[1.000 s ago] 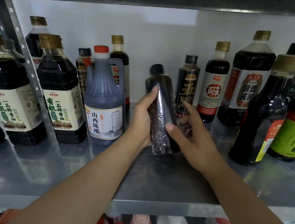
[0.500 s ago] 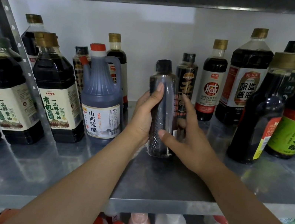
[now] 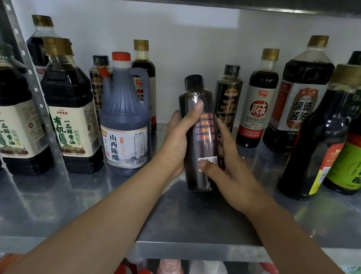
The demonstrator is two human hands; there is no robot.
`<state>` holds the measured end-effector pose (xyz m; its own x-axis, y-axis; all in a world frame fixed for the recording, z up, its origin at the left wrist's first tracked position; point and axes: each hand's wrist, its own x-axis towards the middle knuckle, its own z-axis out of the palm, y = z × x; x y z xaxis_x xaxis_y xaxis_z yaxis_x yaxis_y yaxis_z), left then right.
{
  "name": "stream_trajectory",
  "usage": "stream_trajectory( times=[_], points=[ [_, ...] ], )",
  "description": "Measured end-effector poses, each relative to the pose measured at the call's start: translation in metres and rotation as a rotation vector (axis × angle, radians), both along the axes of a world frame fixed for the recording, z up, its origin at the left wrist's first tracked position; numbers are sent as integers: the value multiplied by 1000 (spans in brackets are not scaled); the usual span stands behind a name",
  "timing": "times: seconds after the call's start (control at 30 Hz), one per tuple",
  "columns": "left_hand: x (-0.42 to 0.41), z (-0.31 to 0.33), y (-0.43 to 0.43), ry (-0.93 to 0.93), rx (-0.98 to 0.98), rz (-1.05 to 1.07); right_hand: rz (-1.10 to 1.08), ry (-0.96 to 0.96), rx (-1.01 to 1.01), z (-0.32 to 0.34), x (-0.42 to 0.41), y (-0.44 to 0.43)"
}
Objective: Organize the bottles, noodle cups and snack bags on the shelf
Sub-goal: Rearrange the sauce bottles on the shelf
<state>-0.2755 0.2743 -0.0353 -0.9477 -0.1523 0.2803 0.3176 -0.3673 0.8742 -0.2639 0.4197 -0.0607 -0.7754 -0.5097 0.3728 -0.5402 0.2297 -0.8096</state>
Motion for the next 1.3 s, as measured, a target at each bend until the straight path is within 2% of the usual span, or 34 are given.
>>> stream_trajectory(
  times=[0.17, 0.63, 0.77, 1.3],
  points=[
    [-2, -2, -2, -25, 69, -10, -19, 3, 24, 0, -1, 0],
    [3, 3, 0, -19, -14, -52, -76, 35, -8, -1, -1, -2],
    [7, 6, 2, -17, -28, -3, -130, 93, 1, 0, -1, 0],
    [2, 0, 1, 49, -68, 67, -88, 64, -2, -4, -9, 5]
  ],
)
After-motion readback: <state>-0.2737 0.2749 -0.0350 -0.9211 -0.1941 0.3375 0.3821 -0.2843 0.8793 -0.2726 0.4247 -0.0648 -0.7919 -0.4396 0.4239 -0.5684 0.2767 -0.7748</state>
